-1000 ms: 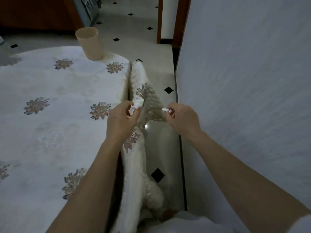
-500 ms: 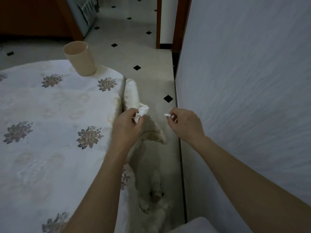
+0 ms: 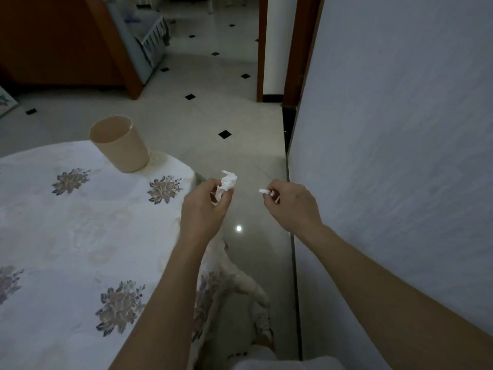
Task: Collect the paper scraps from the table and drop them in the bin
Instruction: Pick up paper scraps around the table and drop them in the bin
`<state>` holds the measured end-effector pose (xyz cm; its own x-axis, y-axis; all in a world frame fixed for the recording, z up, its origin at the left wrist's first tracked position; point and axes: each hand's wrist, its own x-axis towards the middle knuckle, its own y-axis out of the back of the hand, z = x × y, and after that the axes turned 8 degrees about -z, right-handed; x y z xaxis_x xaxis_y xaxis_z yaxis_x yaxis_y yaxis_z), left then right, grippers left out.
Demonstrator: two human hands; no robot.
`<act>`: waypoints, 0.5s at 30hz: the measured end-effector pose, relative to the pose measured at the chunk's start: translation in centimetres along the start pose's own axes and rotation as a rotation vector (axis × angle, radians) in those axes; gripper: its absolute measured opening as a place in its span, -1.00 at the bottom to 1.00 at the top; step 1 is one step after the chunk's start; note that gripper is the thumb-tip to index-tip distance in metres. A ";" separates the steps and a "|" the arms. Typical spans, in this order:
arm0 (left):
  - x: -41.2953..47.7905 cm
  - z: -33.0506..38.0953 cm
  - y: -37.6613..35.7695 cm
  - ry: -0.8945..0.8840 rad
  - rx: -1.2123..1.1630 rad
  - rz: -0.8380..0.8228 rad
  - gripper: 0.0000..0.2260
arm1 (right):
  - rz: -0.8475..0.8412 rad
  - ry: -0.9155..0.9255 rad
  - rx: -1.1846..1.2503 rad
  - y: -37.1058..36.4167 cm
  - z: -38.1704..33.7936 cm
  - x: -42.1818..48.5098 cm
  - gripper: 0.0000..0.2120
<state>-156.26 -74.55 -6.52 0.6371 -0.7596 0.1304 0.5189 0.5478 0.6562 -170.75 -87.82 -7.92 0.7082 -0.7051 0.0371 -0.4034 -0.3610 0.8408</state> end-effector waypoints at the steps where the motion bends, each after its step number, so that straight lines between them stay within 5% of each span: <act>1: 1.7 -0.1 -0.1 0.012 0.000 0.000 -0.87 | -0.002 -0.001 0.004 0.3 0.2 1.8 -0.82; 15: 20.2 -2.4 -1.1 0.078 0.039 0.092 -0.89 | 0.008 0.056 0.071 1.8 1.7 22.9 -0.76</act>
<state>-142.56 -89.65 -6.43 0.7243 -0.6763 0.1343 0.4347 0.5990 0.6725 -156.25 -105.65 -6.47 0.7351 -0.6738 0.0753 -0.4478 -0.3992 0.8001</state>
